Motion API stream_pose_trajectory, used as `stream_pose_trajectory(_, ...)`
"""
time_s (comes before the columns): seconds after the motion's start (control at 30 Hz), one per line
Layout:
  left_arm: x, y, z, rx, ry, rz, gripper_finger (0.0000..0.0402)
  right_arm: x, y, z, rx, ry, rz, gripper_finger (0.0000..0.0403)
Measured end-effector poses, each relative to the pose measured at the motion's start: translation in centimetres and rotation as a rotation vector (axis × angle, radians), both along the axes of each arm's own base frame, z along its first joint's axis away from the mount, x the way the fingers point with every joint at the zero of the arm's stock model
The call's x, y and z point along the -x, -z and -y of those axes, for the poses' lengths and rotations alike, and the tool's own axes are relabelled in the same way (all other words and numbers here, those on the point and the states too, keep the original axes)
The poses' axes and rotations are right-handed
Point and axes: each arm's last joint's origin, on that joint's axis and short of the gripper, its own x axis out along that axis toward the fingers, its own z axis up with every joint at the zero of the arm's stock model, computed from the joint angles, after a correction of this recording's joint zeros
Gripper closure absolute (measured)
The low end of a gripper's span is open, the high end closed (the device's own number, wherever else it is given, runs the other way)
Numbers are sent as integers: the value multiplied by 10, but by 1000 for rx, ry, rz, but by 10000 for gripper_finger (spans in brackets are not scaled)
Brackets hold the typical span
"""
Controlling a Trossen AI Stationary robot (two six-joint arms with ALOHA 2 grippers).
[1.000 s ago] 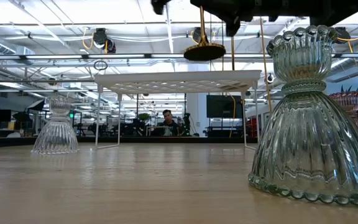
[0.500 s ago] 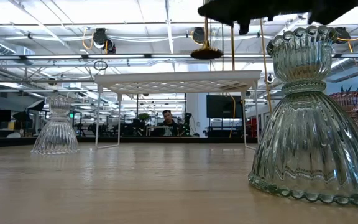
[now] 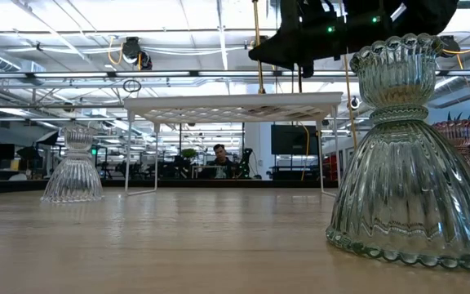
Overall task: Pick & Place candle stick holders
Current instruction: Put the left gold candle holder on the shelf
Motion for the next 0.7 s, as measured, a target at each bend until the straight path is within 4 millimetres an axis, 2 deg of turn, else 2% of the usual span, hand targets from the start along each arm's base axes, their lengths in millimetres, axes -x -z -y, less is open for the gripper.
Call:
stream_pose_trajectory(0.3,-2,4,0,9,-2,-32,282,-1,2,0,0,2,-15,380)
stream_pose_trajectory(0.7,-2,4,0,39,-6,-23,282,-1,9,-1,3,-2,-81,291)
